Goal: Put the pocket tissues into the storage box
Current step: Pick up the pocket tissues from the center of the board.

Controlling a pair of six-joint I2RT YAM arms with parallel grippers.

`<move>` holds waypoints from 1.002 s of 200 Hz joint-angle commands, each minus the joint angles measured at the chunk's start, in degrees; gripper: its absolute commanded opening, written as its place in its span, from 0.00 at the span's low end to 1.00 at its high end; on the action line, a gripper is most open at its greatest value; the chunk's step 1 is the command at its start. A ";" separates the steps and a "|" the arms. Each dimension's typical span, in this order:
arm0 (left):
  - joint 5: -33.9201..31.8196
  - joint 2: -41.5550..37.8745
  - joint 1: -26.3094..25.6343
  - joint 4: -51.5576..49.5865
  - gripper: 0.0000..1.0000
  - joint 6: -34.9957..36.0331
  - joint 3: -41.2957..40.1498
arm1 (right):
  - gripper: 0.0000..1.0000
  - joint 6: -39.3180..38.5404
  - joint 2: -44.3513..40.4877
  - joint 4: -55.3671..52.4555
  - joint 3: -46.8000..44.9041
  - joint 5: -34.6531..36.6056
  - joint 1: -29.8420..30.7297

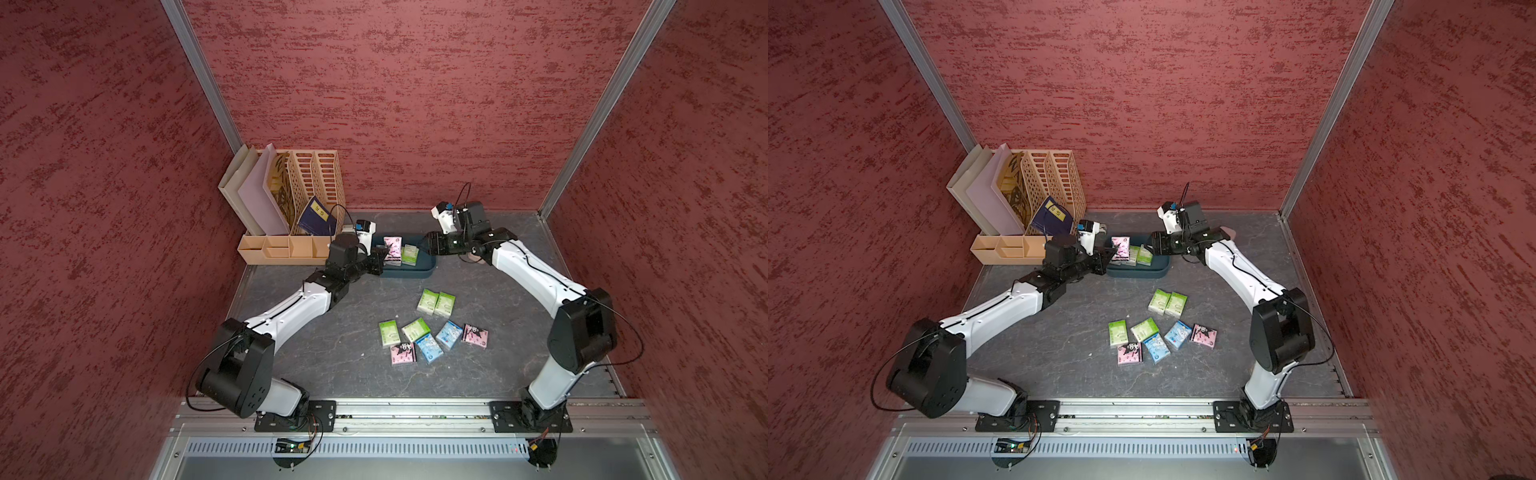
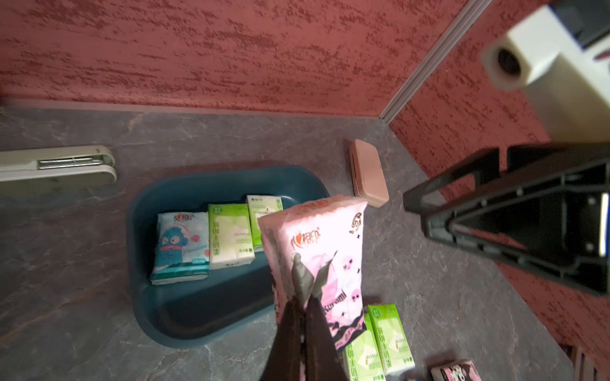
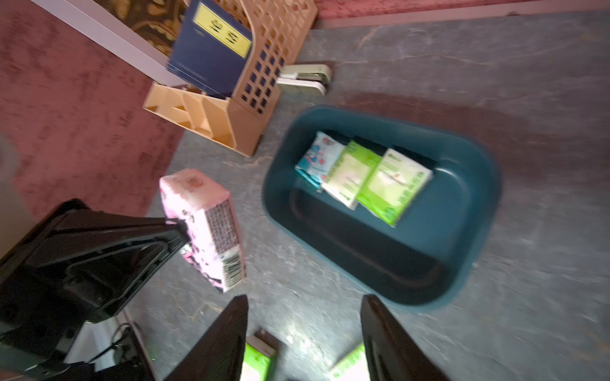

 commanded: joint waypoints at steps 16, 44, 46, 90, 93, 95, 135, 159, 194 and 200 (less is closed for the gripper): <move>3.14 -1.08 0.97 4.79 0.00 -1.21 -0.42 | 0.65 4.09 -0.17 10.25 0.15 -8.12 1.53; 4.02 -1.34 1.07 4.59 0.00 -1.10 -0.57 | 0.67 5.16 1.35 12.12 1.50 -7.20 2.79; 4.02 -1.32 1.14 4.60 0.00 -1.11 -0.57 | 0.67 5.24 1.50 12.33 1.57 -7.25 2.85; 4.96 -1.36 1.24 4.78 0.00 -1.32 -0.61 | 0.66 6.30 5.04 12.88 4.82 -7.41 3.76; 5.10 -1.33 1.29 4.71 0.00 -1.35 -0.64 | 0.66 6.31 5.18 12.87 5.04 -7.49 3.76; 5.08 -1.31 1.30 4.63 0.00 -1.41 -0.63 | 0.65 6.23 5.27 12.87 5.22 -7.57 3.79; 5.60 -1.39 1.60 4.78 0.00 -1.28 -0.83 | 0.61 6.45 7.78 11.99 7.56 -7.25 4.57; 6.14 -1.40 1.95 4.78 0.00 -1.26 -0.96 | 0.50 6.46 8.54 11.67 8.12 -6.99 4.94; 6.80 -1.27 2.32 4.50 0.11 -1.40 -1.14 | 0.20 6.76 8.34 11.99 7.94 -6.45 5.12; 6.95 -1.18 2.38 4.43 0.30 -1.46 -1.18 | 0.16 6.77 8.31 11.91 7.93 -6.42 5.11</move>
